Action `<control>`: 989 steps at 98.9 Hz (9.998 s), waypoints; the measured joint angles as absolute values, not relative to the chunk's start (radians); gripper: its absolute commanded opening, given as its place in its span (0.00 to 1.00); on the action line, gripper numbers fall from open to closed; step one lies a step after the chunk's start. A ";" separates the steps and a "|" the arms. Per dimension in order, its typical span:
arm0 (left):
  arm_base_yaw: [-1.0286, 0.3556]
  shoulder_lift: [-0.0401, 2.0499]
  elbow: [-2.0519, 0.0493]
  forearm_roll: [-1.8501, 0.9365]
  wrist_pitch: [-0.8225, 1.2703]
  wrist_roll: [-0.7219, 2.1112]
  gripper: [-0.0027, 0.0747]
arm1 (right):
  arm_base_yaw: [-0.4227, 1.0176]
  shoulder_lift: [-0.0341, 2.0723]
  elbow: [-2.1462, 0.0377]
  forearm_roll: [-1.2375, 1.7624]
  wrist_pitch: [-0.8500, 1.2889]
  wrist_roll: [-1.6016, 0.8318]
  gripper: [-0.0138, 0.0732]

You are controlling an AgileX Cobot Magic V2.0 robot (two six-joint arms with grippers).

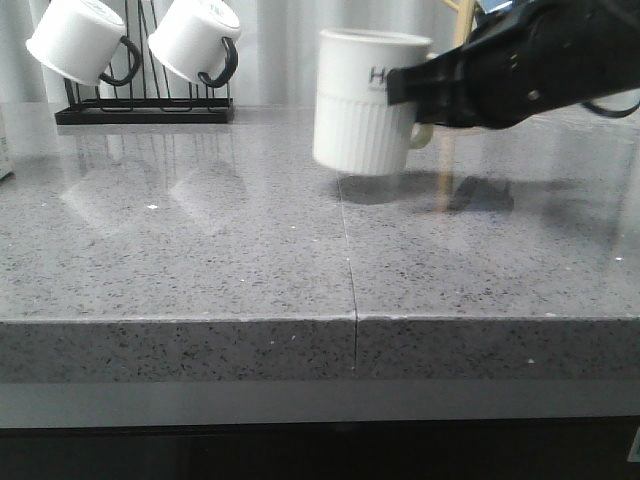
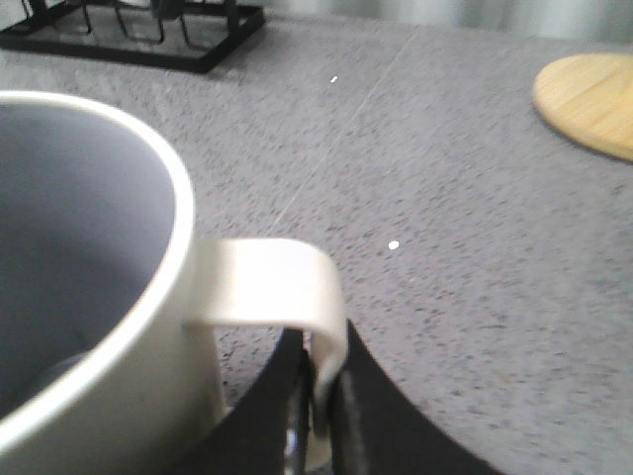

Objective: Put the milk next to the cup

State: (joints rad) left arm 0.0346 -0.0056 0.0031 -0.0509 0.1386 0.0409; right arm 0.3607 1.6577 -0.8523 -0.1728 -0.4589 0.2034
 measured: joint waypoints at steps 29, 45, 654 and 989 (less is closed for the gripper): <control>0.035 -0.006 0.003 -0.051 0.139 0.041 0.01 | 0.381 1.720 -0.876 -0.175 -0.459 0.202 0.50; 0.035 -0.006 0.003 -0.051 0.139 0.041 0.01 | 0.381 1.708 -0.863 -0.175 -0.438 0.202 0.48; -0.068 0.533 -0.504 -0.093 0.298 0.094 0.01 | 0.381 0.187 -0.283 -0.168 0.417 0.253 0.09; 0.000 -0.006 0.002 -0.031 0.141 -0.054 0.01 | -0.017 -0.008 0.029 -0.019 0.060 0.111 0.09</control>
